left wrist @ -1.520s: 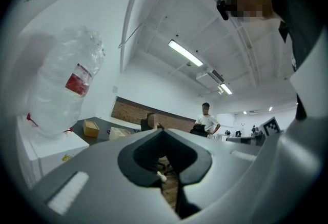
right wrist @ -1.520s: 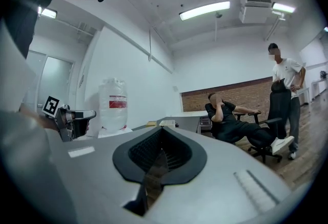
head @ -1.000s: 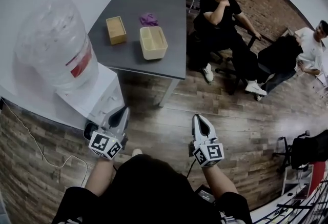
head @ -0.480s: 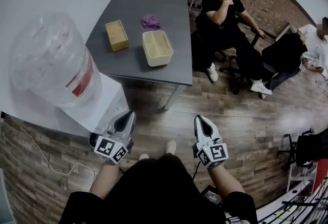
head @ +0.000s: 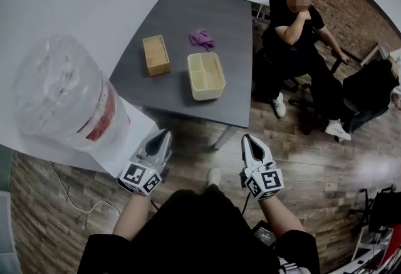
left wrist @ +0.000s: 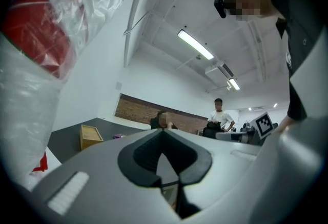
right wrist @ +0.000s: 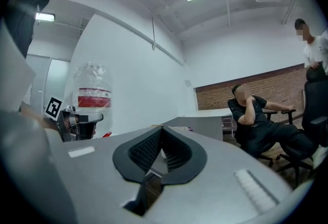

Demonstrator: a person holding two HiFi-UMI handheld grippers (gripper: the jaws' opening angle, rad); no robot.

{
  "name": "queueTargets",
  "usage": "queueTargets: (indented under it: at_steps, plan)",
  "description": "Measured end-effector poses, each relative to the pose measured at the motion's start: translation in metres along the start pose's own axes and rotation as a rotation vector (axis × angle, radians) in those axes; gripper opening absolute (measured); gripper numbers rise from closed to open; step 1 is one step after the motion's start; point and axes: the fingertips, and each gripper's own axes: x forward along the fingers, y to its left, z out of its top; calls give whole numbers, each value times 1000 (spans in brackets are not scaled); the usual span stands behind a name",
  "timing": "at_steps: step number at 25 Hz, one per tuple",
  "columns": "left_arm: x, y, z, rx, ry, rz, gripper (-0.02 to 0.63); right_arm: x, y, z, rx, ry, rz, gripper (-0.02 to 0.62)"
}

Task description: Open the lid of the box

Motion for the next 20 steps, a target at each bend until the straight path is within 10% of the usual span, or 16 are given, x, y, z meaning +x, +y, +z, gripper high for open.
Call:
queueTargets:
  at_steps: [20]
  plan:
    - [126,22,-13,16,46,161,0,112,-86,18,36,24,196,2]
